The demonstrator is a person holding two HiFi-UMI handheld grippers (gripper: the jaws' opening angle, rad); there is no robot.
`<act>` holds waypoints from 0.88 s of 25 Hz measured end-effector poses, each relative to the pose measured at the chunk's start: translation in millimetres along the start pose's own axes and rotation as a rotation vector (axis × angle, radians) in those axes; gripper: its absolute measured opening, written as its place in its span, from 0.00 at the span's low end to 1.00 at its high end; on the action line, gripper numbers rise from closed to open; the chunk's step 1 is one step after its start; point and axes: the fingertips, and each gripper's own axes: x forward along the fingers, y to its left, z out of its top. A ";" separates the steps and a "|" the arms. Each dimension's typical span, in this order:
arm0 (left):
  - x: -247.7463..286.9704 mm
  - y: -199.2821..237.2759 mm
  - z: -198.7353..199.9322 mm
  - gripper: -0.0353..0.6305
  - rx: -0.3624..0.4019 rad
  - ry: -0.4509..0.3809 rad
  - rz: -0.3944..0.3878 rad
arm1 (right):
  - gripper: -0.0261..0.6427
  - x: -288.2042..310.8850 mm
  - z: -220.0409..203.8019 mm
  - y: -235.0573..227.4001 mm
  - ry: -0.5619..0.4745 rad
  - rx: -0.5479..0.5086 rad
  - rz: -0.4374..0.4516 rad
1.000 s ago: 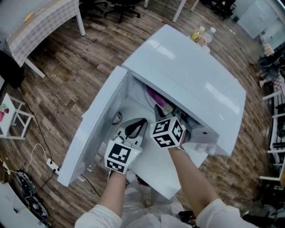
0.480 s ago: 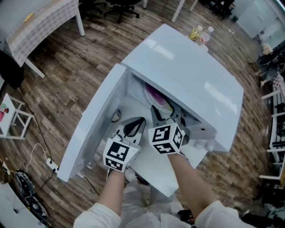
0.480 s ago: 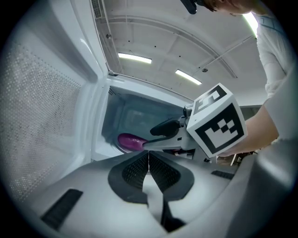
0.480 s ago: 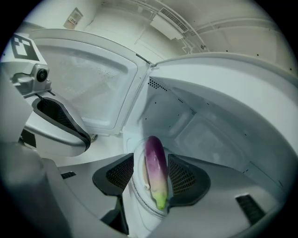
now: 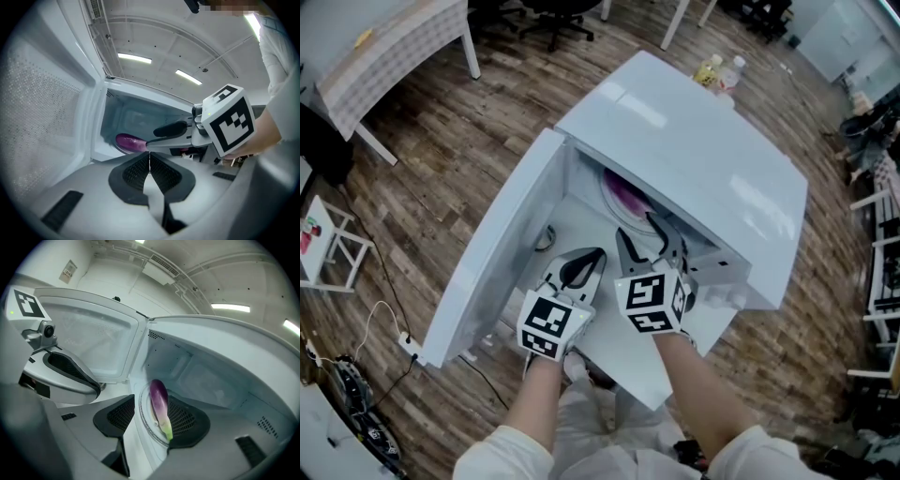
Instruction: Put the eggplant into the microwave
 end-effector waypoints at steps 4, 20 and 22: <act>-2.2 -6.1 0.2 0.06 0.009 0.005 -0.003 | 0.39 -9.7 -0.8 1.5 -0.010 0.019 0.006; -19.5 -36.6 4.4 0.06 0.046 0.018 -0.014 | 0.39 -66.0 -16.7 12.6 -0.068 0.239 0.072; -21.7 -40.8 6.0 0.06 0.050 0.019 -0.015 | 0.39 -74.5 -19.9 12.4 -0.074 0.263 0.080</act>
